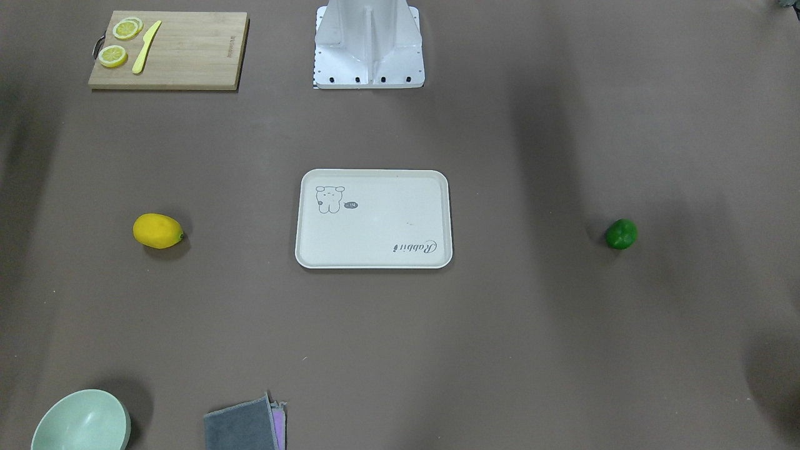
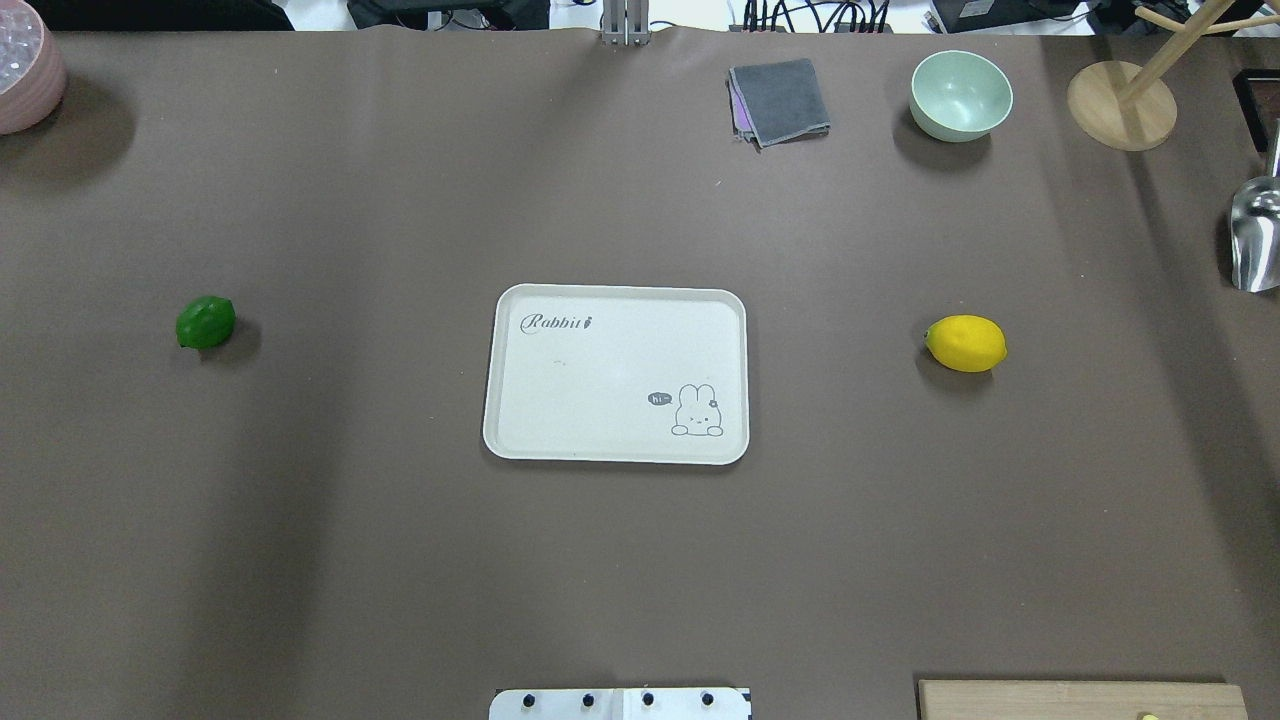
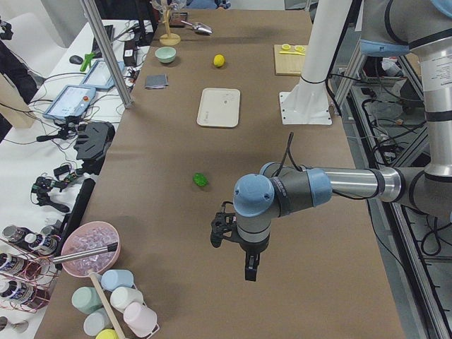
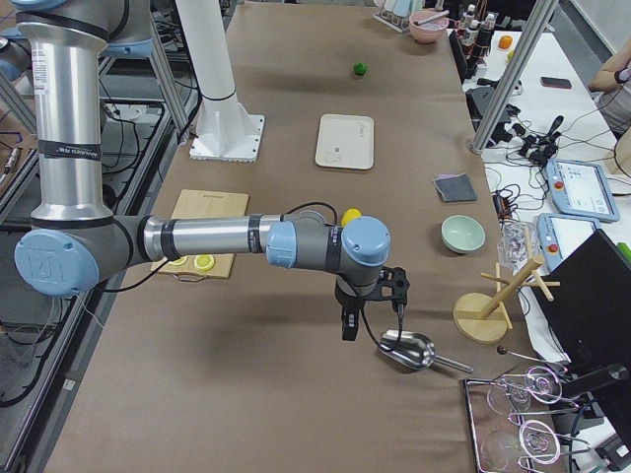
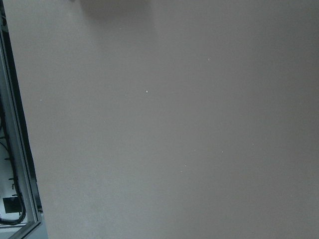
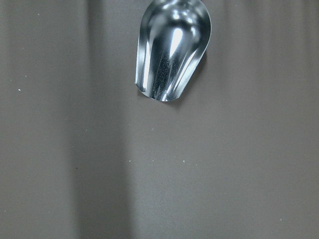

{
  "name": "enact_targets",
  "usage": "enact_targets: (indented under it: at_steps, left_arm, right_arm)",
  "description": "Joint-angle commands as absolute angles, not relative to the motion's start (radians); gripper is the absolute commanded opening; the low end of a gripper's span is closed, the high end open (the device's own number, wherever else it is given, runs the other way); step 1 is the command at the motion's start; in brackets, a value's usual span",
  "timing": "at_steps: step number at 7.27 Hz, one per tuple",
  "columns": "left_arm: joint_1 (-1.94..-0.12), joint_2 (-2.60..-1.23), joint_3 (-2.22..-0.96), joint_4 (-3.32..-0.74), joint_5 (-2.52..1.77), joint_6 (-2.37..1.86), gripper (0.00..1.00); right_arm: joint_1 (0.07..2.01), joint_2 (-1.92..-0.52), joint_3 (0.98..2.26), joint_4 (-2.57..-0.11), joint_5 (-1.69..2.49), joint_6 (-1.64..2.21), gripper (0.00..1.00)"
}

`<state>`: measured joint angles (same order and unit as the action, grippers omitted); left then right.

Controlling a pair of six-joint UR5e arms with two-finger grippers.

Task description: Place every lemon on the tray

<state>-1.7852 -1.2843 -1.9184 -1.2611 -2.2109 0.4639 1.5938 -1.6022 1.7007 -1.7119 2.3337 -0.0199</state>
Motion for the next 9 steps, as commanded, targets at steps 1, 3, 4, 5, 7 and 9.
enact_targets:
  at_steps: [1, 3, 4, 5, 7, 9]
  left_arm:
    - [-1.784, -1.287, -1.921, -1.261, -2.209, 0.462, 0.98]
    - [-1.786, -1.287, -1.919, -1.259, -2.209, 0.448, 0.98]
    - [-1.786, -1.290, -1.928, -1.228, -2.217, 0.434, 0.98]
    - [-1.784, -1.310, -1.951, -1.220, -2.218, 0.355, 0.98]
    - [-1.694, -1.318, -2.024, -1.213, -2.268, 0.162, 0.98]
    - [-1.512, -1.423, -2.051, -1.212, -2.289, -0.106, 0.98]
  right_arm:
    - [1.594, -1.603, 1.701, -1.712, 2.333, -0.020, 0.99]
    - [1.594, -1.603, 1.701, -1.712, 2.335, -0.020, 0.99]
    - [1.594, -1.603, 1.703, -1.712, 2.336, -0.018, 0.99]
    - [1.592, -1.603, 1.703, -1.712, 2.344, -0.018, 0.99]
    - [1.568, -1.601, 1.703, -1.703, 2.394, -0.011, 0.99]
    - [1.482, -1.598, 1.770, -1.700, 2.407, 0.055, 0.99]
